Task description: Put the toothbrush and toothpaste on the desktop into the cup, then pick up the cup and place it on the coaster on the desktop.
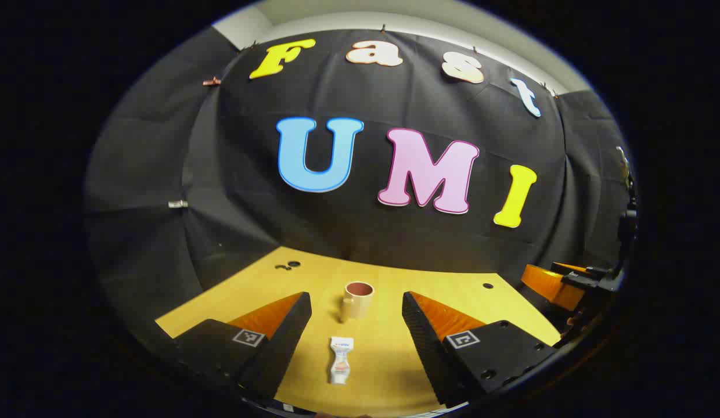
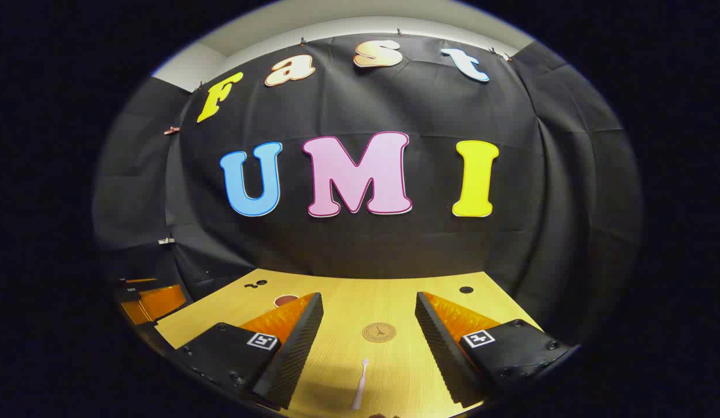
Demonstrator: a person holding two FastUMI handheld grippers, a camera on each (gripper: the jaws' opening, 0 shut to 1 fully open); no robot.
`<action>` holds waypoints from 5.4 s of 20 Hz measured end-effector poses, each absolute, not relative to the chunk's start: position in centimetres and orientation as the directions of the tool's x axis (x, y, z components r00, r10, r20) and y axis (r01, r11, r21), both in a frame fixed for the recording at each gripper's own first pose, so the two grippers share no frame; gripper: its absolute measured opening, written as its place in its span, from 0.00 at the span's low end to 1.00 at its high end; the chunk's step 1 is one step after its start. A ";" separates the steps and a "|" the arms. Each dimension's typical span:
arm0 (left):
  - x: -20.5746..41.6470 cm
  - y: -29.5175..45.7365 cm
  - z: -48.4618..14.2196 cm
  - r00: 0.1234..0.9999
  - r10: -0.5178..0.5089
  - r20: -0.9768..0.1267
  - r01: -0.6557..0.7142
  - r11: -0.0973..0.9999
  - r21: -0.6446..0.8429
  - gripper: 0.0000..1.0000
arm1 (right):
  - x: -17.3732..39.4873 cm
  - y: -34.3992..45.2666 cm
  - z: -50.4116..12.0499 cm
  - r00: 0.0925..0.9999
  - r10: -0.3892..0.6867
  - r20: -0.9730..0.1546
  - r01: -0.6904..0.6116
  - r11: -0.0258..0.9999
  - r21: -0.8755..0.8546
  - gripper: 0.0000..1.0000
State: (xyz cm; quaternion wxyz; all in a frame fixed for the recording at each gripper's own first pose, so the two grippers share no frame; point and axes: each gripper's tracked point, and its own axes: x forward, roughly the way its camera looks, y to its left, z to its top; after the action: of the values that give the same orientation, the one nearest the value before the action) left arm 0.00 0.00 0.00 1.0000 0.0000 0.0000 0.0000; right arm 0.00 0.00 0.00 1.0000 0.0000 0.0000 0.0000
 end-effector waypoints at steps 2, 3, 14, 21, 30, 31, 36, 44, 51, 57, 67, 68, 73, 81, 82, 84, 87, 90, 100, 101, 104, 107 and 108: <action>-0.1 -1.0 -0.6 1.000 -0.017 -0.011 0.017 1.000 0.009 0.97 | 0.2 0.0 -0.1 1.000 0.011 -0.001 -0.011 1.000 0.008 0.98; 0.1 -1.1 -0.8 1.000 -0.020 -0.016 0.021 1.000 0.020 0.97 | 0.3 0.0 -0.3 1.000 0.016 -0.004 -0.016 1.000 0.011 0.98; 2.2 -1.1 -3.0 0.994 -0.039 -0.104 0.041 0.999 0.015 0.98 | 1.0 -2.2 -1.6 0.999 0.003 -0.036 -0.002 1.000 0.013 0.98; 3.7 -1.2 -3.5 0.989 -0.040 -0.142 0.044 0.999 0.026 0.97 | 1.9 -1.6 -2.6 0.997 0.028 -0.072 -0.026 0.999 0.025 0.98; 5.9 -1.3 -7.3 0.972 -0.048 -0.230 0.059 0.997 0.040 0.98 | 3.4 -1.8 -5.0 0.991 0.043 -0.127 -0.041 0.999 0.015 0.98; 6.1 -1.1 -8.3 0.969 -0.043 -0.245 0.053 0.998 0.037 0.98 | 3.4 -1.7 -5.5 0.989 0.050 -0.139 -0.048 0.999 0.016 0.98; 8.3 0.6 -13.8 0.942 -0.004 -0.336 0.030 0.997 0.070 0.98 | 3.9 -1.8 -8.2 0.979 0.046 -0.198 -0.044 0.999 0.018 0.98; 11.8 3.1 -21.4 0.883 0.060 -0.466 -0.024 0.996 0.083 0.98 | 4.4 -0.5 -12.0 0.957 0.099 -0.274 -0.092 0.995 0.035 0.98; 13.1 4.1 -26.2 0.819 0.097 -0.565 -0.062 0.995 0.081 0.98 | 5.0 -1.0 -14.7 0.935 0.099 -0.342 -0.090 0.995 0.040 0.98; 13.2 3.8 -28.6 0.787 0.098 -0.609 -0.049 0.994 0.097 0.95 | 4.9 -1.6 -15.4 0.929 0.069 -0.364 -0.060 0.998 0.036 0.98; 13.4 2.9 -28.4 0.773 0.061 -0.631 0.072 0.980 0.184 0.35 | 2.9 -1.8 -17.7 0.874 -0.026 -0.485 0.029 1.000 0.000 0.99; 13.1 2.9 -28.2 0.769 0.054 -0.636 0.088 0.978 0.190 0.33 | 2.8 -1.7 -18.3 0.861 -0.031 -0.507 0.031 0.999 -0.008 0.99; 11.9 2.9 -28.4 0.741 -0.033 -0.671 0.188 0.969 0.160 0.28 | 3.4 -0.9 -20.6 0.818 -0.062 -0.572 0.052 0.998 -0.033 0.98; 11.1 3.3 -28.8 0.728 -0.099 -0.679 0.277 0.947 0.159 0.26 | 3.9 0.6 -27.1 0.677 -0.065 -0.733 0.015 0.997 -0.075 0.99; 11.2 3.3 -28.8 0.725 -0.098 -0.682 0.279 0.947 0.160 0.26 | 3.9 0.4 -27.7 0.659 -0.071 -0.749 0.019 0.997 -0.077 0.98; 11.1 3.3 -28.8 0.725 -0.096 -0.682 0.280 0.946 0.165 0.26 | 4.2 -0.1 -28.8 0.631 -0.088 -0.771 0.037 0.996 -0.083 0.98; 11.0 3.3 -28.9 0.727 -0.096 -0.679 0.282 0.944 0.169 0.26 | 4.7 -0.7 -29.9 0.597 -0.100 -0.796 0.057 0.995 -0.082 0.98; 11.0 3.2 -28.9 0.723 -0.098 -0.684 0.291 0.941 0.173 0.26 | 4.4 -0.8 -30.9 0.553 -0.095 -0.828 0.076 0.995 -0.064 0.98; 10.9 3.1 -28.9 0.731 -0.072 -0.678 0.260 0.949 0.179 0.26 | 5.1 0.9 -31.2 0.540 -0.053 -0.840 0.012 0.998 -0.055 0.27; 10.9 3.2 -28.9 0.731 -0.071 -0.679 0.262 0.947 0.183 0.26 | 5.2 0.9 -31.3 0.548 -0.053 -0.835 -0.009 0.998 -0.069 0.19; 10.9 3.1 -29.0 0.725 -0.067 -0.685 0.260 0.948 0.183 0.26 | 4.8 1.4 -31.5 0.533 0.004 -0.846 -0.089 0.995 -0.052 0.07; 10.7 3.1 -29.0 0.725 -0.062 -0.686 0.257 0.948 0.187 0.26 | 4.7 1.3 -31.4 0.522 0.041 -0.852 -0.104 0.994 -0.015 0.06; 10.8 3.1 -29.0 0.727 -0.060 -0.684 0.255 0.949 0.187 0.26 | 4.8 1.3 -31.3 0.524 0.046 -0.850 -0.097 0.995 -0.006 0.05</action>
State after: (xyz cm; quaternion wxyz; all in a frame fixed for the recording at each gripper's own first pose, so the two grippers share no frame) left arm 10.77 3.14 -28.98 0.9193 0.1352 0.3595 -0.0857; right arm 4.83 1.26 -31.31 0.8727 -0.0263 0.4859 0.0410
